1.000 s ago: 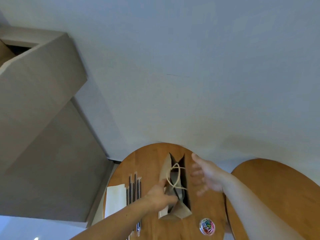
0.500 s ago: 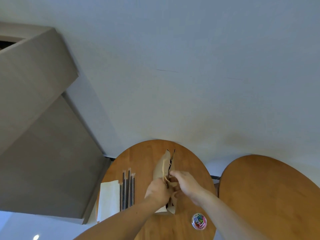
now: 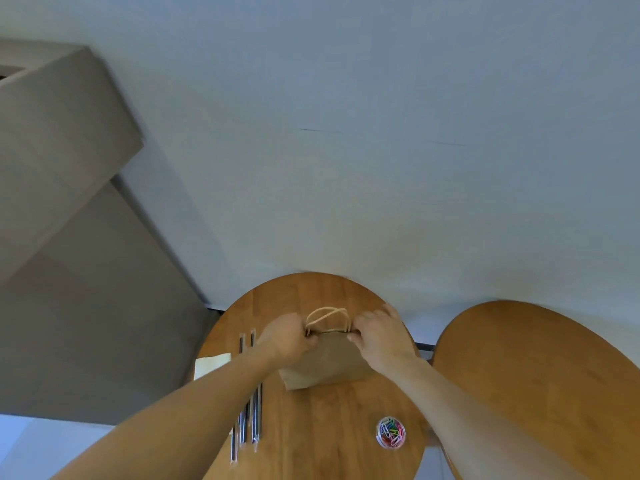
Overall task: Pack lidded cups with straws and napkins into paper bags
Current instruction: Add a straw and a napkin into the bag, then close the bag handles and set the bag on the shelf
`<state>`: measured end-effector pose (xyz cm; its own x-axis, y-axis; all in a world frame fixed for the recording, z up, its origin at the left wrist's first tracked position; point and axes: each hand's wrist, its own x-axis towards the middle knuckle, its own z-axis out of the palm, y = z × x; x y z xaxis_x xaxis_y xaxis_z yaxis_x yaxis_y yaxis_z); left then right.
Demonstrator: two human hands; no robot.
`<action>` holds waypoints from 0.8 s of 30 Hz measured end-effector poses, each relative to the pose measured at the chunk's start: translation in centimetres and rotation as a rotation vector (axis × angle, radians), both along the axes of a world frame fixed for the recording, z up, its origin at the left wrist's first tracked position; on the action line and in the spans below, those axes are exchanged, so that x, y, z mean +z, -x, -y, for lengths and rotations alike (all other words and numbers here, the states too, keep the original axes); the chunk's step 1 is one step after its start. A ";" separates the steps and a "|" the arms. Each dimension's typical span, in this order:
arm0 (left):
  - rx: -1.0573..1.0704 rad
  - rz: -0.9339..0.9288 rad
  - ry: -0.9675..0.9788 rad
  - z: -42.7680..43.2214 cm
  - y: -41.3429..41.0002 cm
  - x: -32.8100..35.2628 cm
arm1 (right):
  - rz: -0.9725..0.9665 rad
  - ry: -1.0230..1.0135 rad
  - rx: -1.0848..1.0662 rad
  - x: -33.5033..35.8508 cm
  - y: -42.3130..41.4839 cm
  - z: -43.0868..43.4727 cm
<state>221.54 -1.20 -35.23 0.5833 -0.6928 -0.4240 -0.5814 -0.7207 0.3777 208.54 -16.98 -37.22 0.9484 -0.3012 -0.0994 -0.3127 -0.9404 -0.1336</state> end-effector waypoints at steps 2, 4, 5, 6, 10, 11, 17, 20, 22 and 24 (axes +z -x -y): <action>0.073 0.068 0.015 -0.2 0.9 -0.3 | 0.042 -0.047 -0.018 -0.5 0.1 -0.1; 0.125 0.102 0.023 -0.4 1.6 -0.8 | 0.070 -0.131 -0.017 -1.0 0.5 -0.1; 0.137 0.107 0.030 -0.5 1.9 -1.0 | 0.089 -0.172 -0.010 -1.1 0.8 0.1; 0.138 0.109 0.038 -0.5 2.0 -1.2 | 0.122 -0.219 -0.006 -1.3 1.2 0.3; 0.077 0.141 0.026 0.0 1.6 -1.2 | 0.360 -0.403 -0.203 -2.3 4.3 1.8; 0.069 0.154 0.022 0.1 1.4 -1.2 | 0.414 -0.422 -0.285 -2.8 5.4 2.1; 0.113 0.155 0.076 0.6 1.8 -2.3 | -0.227 -0.406 -0.335 -7.8 10.5 1.6; 0.140 0.135 0.133 0.7 1.8 -2.7 | -0.426 -0.378 -0.326 -10.4 11.7 0.7; 0.157 0.129 0.146 0.5 1.9 -2.9 | -0.503 -0.359 -0.334 -11.7 12.1 0.1; 0.178 0.122 0.182 0.1 2.0 -3.0 | -0.550 -0.353 -0.339 -12.9 12.4 -0.5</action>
<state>219.58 -1.33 -38.25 0.7418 -0.6332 -0.2209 -0.5010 -0.7422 0.4451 196.16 -16.51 -50.12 0.5943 -0.4309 -0.6791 -0.6874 -0.7104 -0.1508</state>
